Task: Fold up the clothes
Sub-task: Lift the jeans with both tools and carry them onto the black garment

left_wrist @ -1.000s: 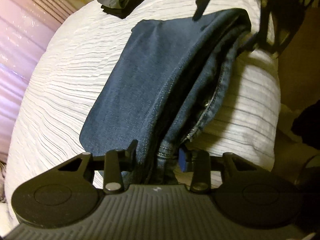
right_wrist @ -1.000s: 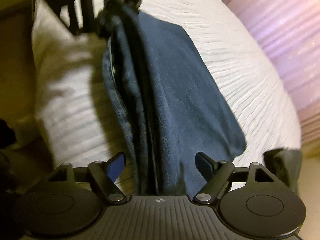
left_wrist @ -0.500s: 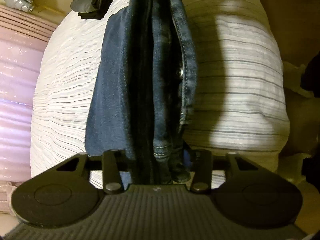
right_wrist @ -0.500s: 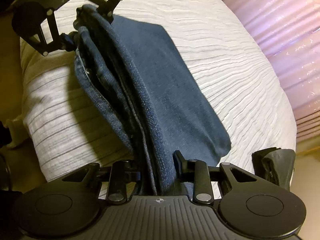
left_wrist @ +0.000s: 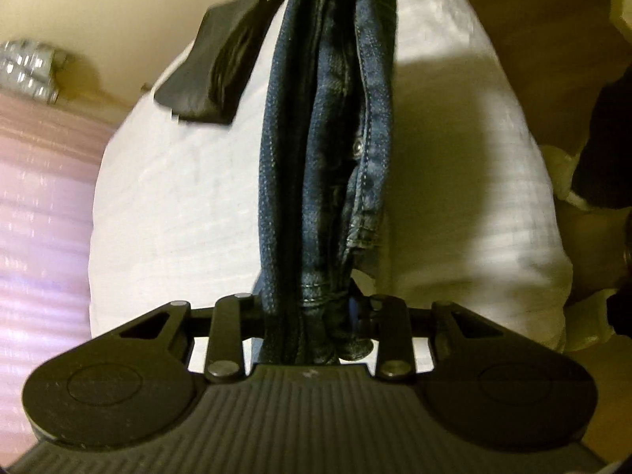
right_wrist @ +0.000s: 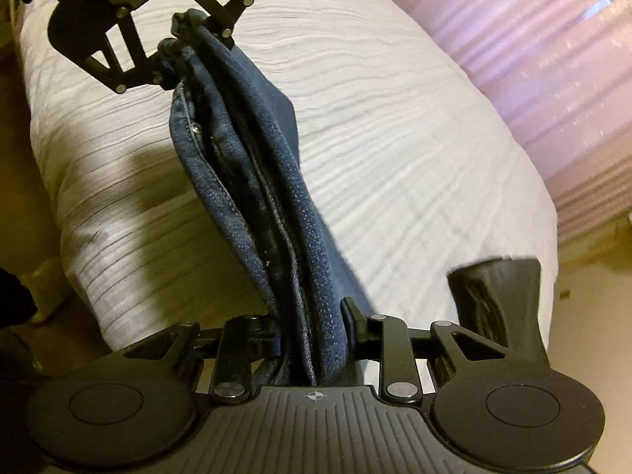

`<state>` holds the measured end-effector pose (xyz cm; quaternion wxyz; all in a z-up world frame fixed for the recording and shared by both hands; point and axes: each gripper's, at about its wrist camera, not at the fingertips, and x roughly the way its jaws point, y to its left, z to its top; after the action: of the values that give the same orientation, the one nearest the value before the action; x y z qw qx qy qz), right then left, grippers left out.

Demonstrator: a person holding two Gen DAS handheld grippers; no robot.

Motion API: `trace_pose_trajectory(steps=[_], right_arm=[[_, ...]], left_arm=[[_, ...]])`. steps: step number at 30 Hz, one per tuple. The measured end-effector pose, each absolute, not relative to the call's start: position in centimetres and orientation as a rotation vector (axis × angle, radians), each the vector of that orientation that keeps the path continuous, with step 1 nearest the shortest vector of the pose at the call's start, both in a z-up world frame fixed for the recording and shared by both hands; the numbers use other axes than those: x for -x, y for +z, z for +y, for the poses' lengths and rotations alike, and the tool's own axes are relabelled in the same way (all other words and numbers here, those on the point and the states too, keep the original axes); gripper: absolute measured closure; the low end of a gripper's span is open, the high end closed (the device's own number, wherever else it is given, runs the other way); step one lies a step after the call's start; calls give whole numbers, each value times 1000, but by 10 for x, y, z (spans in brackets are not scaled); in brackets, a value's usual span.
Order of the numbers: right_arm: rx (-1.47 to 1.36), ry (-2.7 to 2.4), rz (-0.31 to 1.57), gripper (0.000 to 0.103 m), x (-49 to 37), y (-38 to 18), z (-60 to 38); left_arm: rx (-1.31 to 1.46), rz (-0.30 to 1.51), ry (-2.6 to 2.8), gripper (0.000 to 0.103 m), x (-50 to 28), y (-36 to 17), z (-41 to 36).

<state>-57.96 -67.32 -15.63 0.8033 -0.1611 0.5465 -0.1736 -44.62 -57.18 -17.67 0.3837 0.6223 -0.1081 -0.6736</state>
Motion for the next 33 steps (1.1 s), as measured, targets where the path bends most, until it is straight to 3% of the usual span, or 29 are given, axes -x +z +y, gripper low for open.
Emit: trace_pose_trajectory(steps=[15,33], right_arm=[[353,-591,1092,76,699,-62,-803],[388,-758,1154,76,720,-31,-923]], left_arm=[[-1498,-513,-1711,73,559,-101,-721],[-1377,-727,-1752,72,565,-87,-902]])
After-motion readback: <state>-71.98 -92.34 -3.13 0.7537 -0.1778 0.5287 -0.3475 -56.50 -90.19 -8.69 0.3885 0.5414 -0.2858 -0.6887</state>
